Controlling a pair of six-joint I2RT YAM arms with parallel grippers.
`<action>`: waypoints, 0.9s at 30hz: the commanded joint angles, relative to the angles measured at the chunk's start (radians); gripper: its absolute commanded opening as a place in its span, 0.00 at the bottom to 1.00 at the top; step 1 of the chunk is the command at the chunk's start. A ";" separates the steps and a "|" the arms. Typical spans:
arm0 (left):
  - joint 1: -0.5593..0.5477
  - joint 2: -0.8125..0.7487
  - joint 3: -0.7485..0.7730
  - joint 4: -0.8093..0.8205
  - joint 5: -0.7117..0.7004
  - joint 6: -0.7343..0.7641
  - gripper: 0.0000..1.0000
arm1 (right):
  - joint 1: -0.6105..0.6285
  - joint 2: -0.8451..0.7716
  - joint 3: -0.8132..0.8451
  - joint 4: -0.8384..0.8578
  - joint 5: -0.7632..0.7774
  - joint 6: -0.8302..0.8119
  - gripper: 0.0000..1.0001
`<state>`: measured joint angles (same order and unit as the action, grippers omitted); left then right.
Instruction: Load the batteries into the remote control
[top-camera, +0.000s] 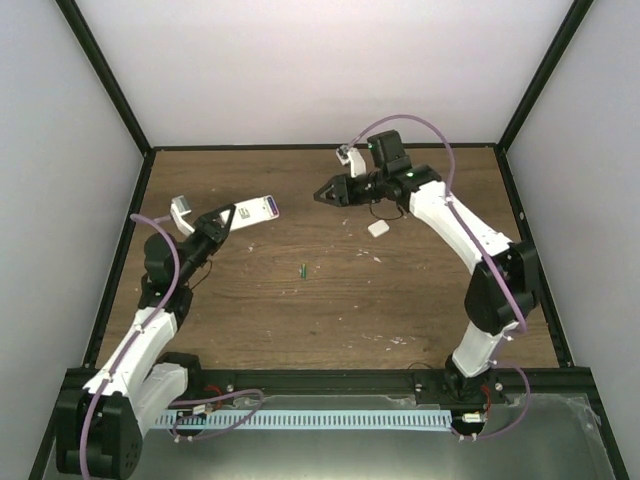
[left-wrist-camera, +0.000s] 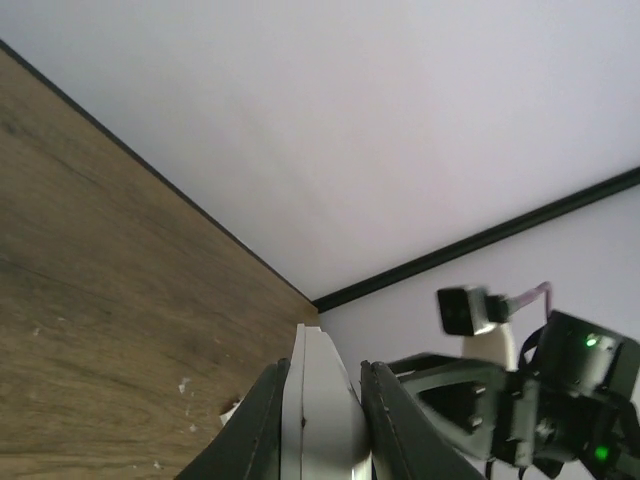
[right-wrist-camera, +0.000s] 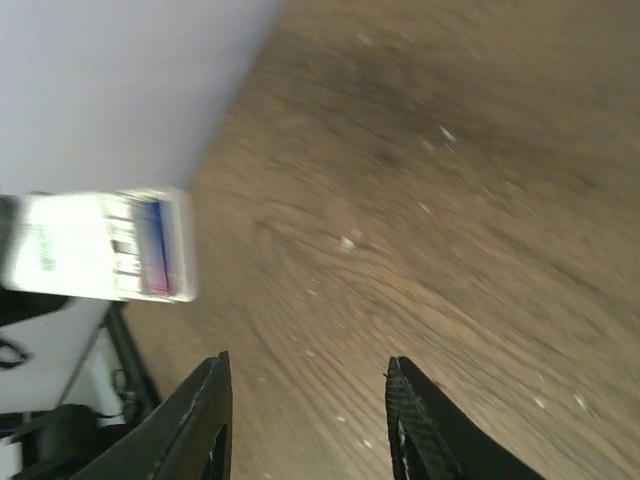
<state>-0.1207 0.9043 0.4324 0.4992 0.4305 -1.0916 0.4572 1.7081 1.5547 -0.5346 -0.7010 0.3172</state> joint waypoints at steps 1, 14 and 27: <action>0.015 -0.044 0.002 -0.114 -0.041 0.029 0.00 | 0.065 0.073 -0.052 -0.138 0.230 -0.044 0.35; 0.021 -0.076 -0.021 -0.213 -0.053 0.009 0.00 | 0.248 0.271 0.013 -0.202 0.389 -0.040 0.30; 0.021 -0.138 -0.052 -0.248 -0.053 -0.006 0.00 | 0.314 0.356 0.009 -0.204 0.466 -0.044 0.26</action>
<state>-0.1043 0.7860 0.3904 0.2451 0.3782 -1.0958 0.7616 2.0438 1.5333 -0.7341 -0.2737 0.2840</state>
